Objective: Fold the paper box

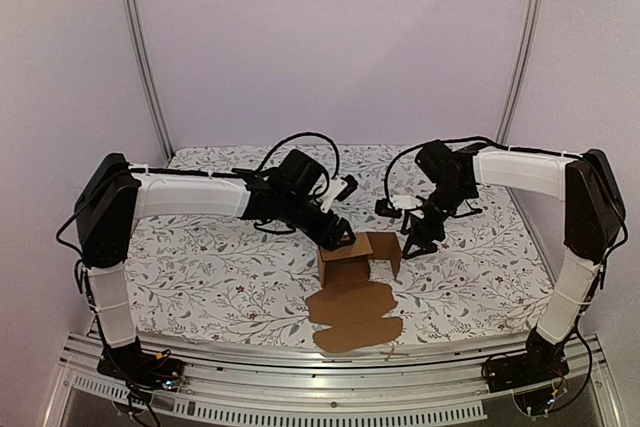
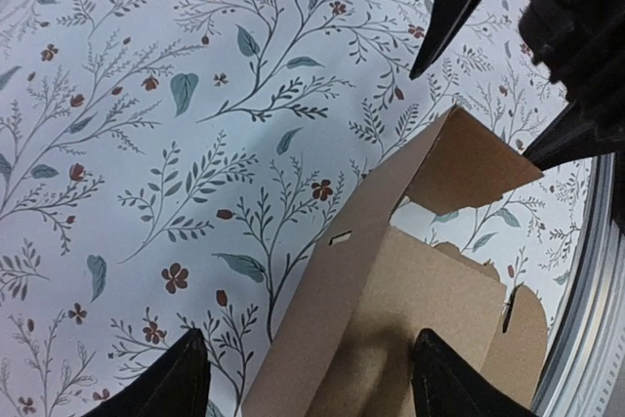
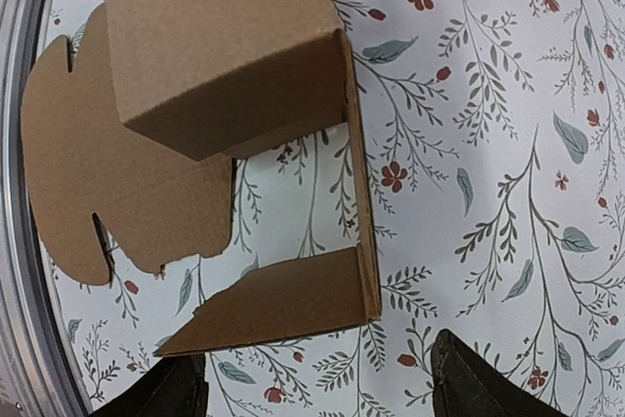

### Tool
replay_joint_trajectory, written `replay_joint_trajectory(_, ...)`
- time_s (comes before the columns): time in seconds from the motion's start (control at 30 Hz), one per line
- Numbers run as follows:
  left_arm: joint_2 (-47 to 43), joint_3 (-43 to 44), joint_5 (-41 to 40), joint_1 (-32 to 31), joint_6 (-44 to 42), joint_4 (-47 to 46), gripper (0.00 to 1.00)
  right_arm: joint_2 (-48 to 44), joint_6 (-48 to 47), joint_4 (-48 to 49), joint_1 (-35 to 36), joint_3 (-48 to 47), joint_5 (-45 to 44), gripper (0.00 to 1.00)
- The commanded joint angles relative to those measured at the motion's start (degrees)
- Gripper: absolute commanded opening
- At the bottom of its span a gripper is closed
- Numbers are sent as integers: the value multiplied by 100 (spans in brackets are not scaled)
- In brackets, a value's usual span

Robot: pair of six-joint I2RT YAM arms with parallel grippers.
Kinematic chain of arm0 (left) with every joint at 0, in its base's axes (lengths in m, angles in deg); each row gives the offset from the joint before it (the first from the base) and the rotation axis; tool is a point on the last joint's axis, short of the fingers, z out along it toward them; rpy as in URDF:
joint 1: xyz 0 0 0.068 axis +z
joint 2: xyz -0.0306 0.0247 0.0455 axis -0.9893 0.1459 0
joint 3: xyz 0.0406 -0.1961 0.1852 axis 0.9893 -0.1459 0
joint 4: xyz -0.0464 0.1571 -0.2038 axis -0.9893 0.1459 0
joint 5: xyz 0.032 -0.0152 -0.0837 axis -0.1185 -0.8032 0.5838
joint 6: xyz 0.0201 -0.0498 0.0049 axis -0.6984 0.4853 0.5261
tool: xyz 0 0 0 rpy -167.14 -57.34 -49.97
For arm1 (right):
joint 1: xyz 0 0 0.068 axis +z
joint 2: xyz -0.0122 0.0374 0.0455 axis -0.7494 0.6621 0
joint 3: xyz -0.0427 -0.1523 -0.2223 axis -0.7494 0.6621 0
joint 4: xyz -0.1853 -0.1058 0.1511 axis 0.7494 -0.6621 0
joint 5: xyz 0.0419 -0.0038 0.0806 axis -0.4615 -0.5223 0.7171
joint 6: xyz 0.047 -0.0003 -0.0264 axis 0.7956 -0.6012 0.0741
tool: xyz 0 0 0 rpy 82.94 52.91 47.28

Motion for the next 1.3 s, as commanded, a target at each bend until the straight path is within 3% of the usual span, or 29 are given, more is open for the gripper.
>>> replay_joint_trajectory(0.0, 37, -39, 359, 96, 26, 23, 70, -155, -494, -644, 0, -172, 476, 78)
replay_joint_trajectory(0.5, 145, -195, 737, 212, 276, -227, 66, 202, -767, -675, -182, -792, -261, 74)
replay_joint_trajectory(0.7, 191, -220, 677, 219, 374, -275, 65, 442, -858, -974, -258, -1084, -100, 73)
replay_joint_trajectory(0.9, 132, -257, 766, 221, 453, -377, 65, 489, -439, -8, -284, -1035, -820, 73)
replay_joint_trajectory(1.07, 112, -303, 770, 255, 548, -437, 65, 896, -478, -56, -44, -1201, -673, 73)
replay_joint_trajectory(1.27, 62, -544, 832, 287, 740, -663, 64, 733, -724, -459, 412, -969, -166, 72)
